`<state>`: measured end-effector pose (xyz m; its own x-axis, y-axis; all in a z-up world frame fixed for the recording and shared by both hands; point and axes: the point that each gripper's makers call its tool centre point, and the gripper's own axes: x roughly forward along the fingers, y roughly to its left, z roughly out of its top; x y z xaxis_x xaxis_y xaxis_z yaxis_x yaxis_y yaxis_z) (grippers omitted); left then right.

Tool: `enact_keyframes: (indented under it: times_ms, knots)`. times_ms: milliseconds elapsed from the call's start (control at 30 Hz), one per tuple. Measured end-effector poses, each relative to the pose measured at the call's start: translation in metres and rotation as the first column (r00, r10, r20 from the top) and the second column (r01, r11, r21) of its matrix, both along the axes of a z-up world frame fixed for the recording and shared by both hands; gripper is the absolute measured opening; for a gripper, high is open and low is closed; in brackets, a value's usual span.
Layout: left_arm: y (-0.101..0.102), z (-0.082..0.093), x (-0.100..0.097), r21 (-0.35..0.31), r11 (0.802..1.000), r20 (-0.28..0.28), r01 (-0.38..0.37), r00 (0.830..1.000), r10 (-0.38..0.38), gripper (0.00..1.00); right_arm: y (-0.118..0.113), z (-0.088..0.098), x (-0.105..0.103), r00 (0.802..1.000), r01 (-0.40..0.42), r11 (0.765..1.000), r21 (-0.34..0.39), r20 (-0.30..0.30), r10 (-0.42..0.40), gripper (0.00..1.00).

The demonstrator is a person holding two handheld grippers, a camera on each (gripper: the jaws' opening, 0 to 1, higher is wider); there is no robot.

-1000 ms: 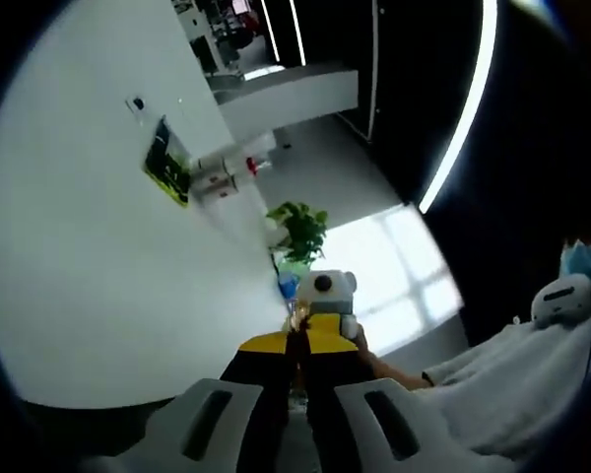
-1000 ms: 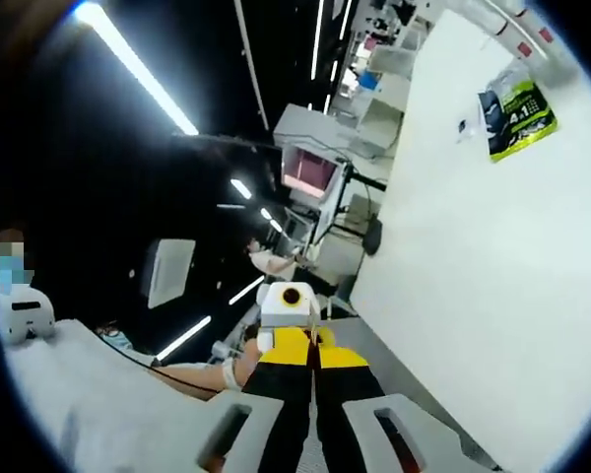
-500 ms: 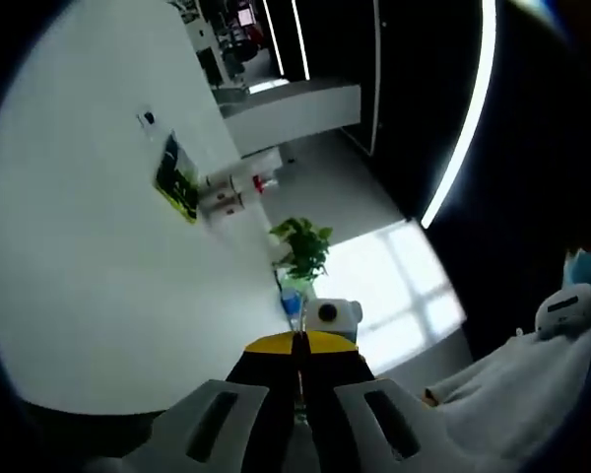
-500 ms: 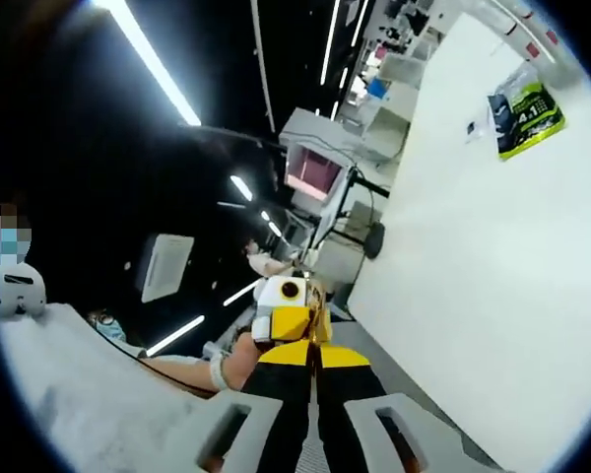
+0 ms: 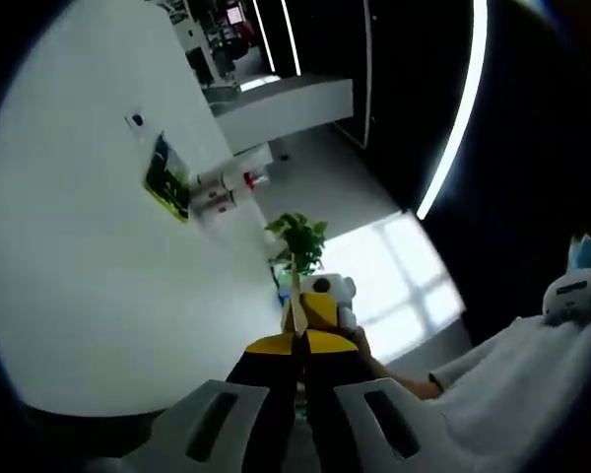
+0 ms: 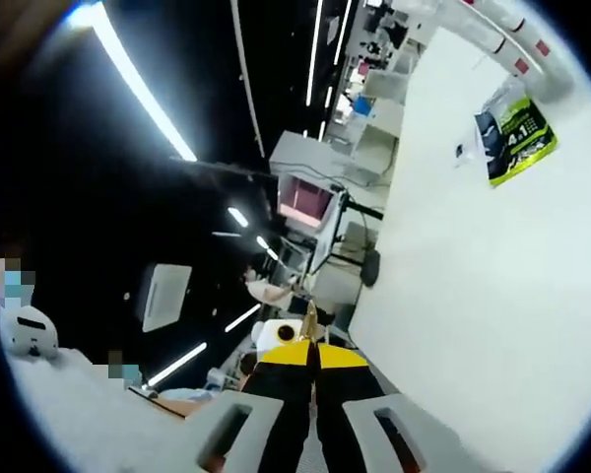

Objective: Arrange the skincare products in the storage area until every visible bottle or jar stands upright without overlapping.

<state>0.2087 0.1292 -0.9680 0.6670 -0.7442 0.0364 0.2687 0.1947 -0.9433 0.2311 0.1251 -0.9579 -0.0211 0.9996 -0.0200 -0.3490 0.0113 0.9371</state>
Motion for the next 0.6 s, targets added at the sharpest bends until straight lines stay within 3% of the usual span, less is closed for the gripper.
enact_keyframes:
  times_ms: [133, 200, 300, 400, 467, 600]
  knots:
    - [0.005, 0.009, 0.002, -0.054, 0.998, 0.002, -0.028, 1.0, 0.029, 0.0, -0.004, 0.005, 0.004, 1.0, -0.01, 1.0, 0.0, -0.004, 0.01, 0.0]
    - [0.011, 0.011, 0.005, -0.04, 0.997, 0.021, -0.07, 0.997, 0.071, 0.0, -0.01, 0.009, 0.007, 1.0, -0.019, 1.0, 0.003, -0.014, 0.019, 0.0]
    - [0.019, 0.007, 0.008, -0.045, 0.994, 0.006, -0.104, 0.995, 0.104, 0.03, -0.018, 0.013, 0.004, 0.998, -0.062, 0.998, -0.004, -0.032, 0.062, 0.0]
    - [0.012, 0.006, 0.005, -0.035, 0.998, 0.01, -0.06, 0.998, 0.06, 0.04, -0.022, 0.013, 0.0, 0.995, -0.094, 0.995, -0.028, -0.028, 0.094, 0.0]
    - [0.003, 0.013, 0.002, -0.023, 0.999, 0.047, -0.029, 0.998, 0.03, 0.03, -0.022, 0.014, -0.002, 0.995, -0.099, 0.995, -0.031, -0.019, 0.099, 0.0]
    - [-0.002, 0.007, -0.002, -0.016, 1.0, 0.024, 0.011, 1.0, -0.011, 0.0, -0.016, 0.014, -0.006, 0.993, -0.116, 0.993, -0.024, -0.021, 0.116, 0.0]
